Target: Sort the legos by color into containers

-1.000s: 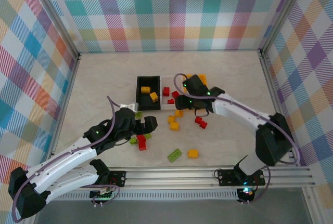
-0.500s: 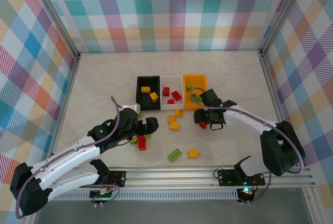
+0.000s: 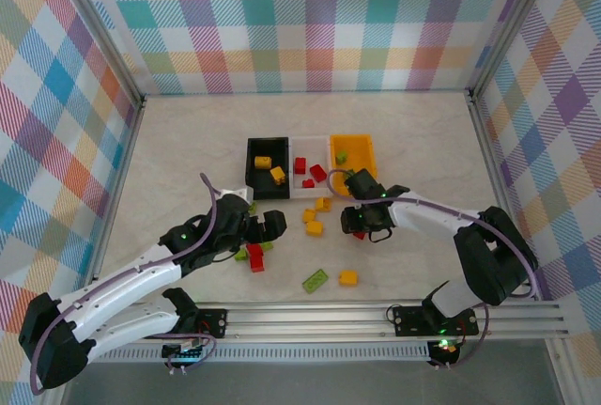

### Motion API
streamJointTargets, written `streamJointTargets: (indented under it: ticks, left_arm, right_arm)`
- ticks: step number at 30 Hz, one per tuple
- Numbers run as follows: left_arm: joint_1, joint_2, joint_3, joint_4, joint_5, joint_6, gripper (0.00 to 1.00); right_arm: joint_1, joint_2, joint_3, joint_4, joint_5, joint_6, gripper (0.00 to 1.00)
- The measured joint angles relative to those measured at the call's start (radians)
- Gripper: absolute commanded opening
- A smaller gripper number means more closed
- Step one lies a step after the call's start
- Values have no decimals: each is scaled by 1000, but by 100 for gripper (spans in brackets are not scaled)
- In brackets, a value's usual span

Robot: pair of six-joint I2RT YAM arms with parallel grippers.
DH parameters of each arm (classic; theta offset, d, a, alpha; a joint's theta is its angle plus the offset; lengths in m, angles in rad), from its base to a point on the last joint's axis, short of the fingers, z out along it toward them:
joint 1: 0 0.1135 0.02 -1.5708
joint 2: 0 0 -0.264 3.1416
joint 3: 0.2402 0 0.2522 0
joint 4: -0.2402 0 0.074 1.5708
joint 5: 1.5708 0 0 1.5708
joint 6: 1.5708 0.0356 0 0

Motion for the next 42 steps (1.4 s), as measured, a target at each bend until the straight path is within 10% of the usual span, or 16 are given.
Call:
streamJointTargets:
  ticks: [23,36,42]
  left_arm:
    - [6,-5,-8,-2,8,-1,100]
    - [6,-6,-13,-29,7,-4,100]
    - [6,-19,-12,-100,-31,-5,100]
  right_arm:
    - [85,-43,190,-83,-25,-2,24]
    - [44,457,794,-93,55,-58,27]
    - [26,562,914,-140,94,-72,47]
